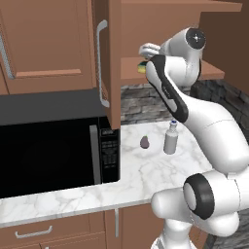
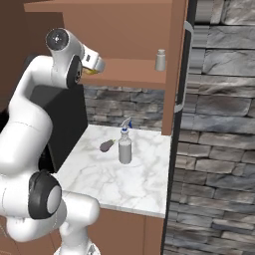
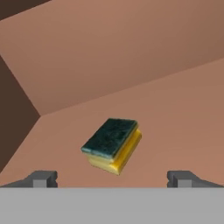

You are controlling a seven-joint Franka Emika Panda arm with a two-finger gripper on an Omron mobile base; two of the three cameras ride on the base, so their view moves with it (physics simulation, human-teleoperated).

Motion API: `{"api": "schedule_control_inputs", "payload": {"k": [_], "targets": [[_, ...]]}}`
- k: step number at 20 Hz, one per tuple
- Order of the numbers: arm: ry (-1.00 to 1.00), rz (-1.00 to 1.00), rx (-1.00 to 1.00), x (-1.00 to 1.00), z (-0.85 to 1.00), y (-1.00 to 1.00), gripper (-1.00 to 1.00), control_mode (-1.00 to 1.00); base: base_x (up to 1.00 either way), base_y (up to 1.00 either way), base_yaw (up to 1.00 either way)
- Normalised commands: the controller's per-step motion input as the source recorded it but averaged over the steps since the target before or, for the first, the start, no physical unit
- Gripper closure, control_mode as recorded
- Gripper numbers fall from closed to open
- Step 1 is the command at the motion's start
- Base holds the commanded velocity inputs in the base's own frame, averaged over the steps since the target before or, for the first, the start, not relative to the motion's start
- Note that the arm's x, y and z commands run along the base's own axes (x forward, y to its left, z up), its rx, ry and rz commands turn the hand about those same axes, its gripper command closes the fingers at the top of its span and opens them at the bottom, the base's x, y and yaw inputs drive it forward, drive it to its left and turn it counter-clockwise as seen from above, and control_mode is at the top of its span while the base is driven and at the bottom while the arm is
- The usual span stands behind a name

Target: Pick the sponge and spray from the cabinet and place them on the counter.

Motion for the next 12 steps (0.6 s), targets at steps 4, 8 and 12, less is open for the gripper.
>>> {"api": "schedule_control_inputs", "payload": {"k": [4,8,12], "targets": [[0.01,0.0,0.0,0.29,-0.02,0.01,-1.0,-1.0,0.0,0.0,0.0],[0.06,0.0,0.0,0.29,-0.07,0.01,-1.0,-1.0,0.0,0.0,0.0],[0.06,0.0,0.0,0.33,-0.13,0.01,-1.0,-1.0,0.0,0.0,0.0]]}}
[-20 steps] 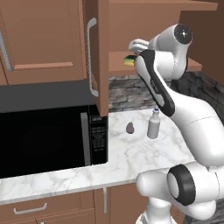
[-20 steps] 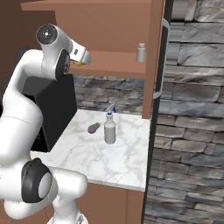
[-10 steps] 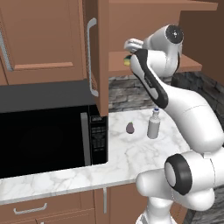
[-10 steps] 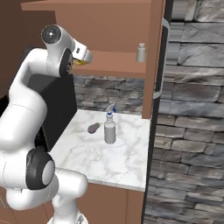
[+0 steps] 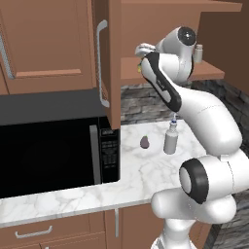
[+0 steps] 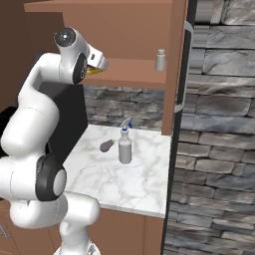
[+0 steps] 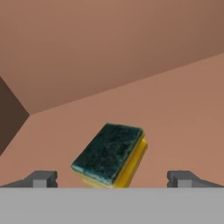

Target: Pick the sponge and spray from the cabinet and place them on the counter.

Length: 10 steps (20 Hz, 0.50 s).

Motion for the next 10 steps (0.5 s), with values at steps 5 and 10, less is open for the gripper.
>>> {"api": "schedule_control_inputs", "payload": {"k": [5,10], "targets": [[0.01,0.0,0.0,0.27,-0.19,0.02,-1.0,-1.0,0.0,0.0,0.0],[0.0,0.0,0.0,0.26,-0.23,0.06,-1.0,-1.0,0.0,0.0,0.0]]}}
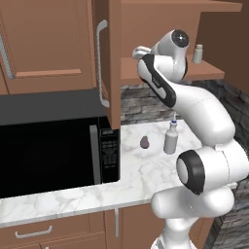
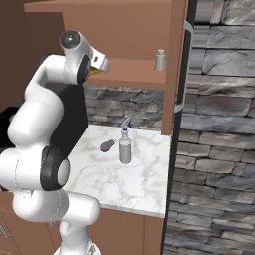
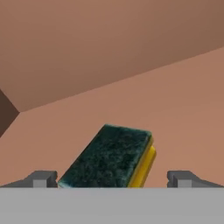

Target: Pick the sponge and spray from the cabinet and place them on the counter.

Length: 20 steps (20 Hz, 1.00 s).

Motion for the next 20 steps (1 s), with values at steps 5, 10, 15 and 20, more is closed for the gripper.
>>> {"api": "schedule_control_inputs", "payload": {"k": [5,10,15,20], "targets": [[0.0,0.0,0.0,0.21,-0.22,0.06,-1.0,-1.0,0.0,0.0,0.0],[0.0,0.0,0.0,0.2,-0.2,0.02,-1.0,-1.0,0.0,0.0,0.0],[0.0,0.0,0.0,0.15,-0.18,0.0,1.0,-1.0,0.0,0.0,0.0],[0.0,0.0,0.0,0.04,-0.14,0.0,1.0,-1.0,0.0,0.0,0.0]]}}
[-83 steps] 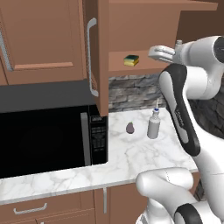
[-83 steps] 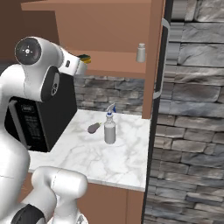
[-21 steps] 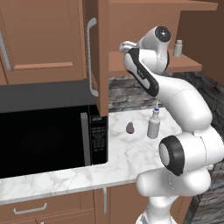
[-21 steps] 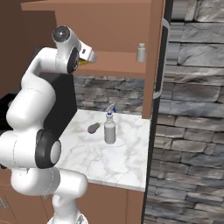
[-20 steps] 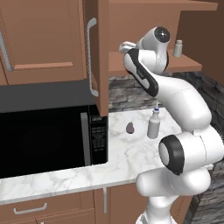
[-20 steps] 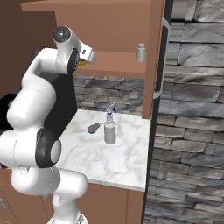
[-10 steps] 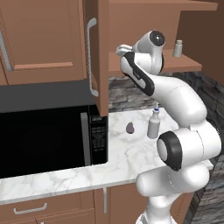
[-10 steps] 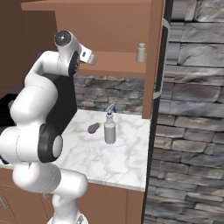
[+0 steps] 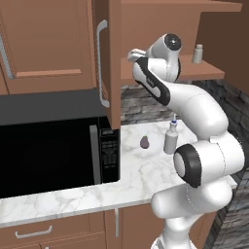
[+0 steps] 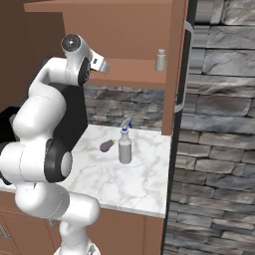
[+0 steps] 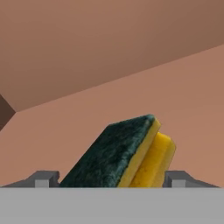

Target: Pick the sponge and spray from the cabinet and place them on the counter.

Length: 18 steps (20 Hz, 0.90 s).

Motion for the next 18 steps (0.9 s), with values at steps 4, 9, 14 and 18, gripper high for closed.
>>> {"api": "schedule_control_inputs", "payload": {"k": [4,9,14,18], "targets": [[0.0,0.02,0.0,-0.05,-0.04,-0.01,1.0,-1.0,0.0,0.0,0.0],[-0.06,0.06,0.0,-0.47,-0.02,0.0,1.0,-1.0,0.0,0.0,0.0],[-0.13,0.08,0.0,-0.91,-0.02,0.0,1.0,-1.0,0.0,0.0,0.0],[-0.14,0.06,0.0,-1.0,-0.06,0.0,1.0,-1.0,0.0,0.0,0.0]]}}
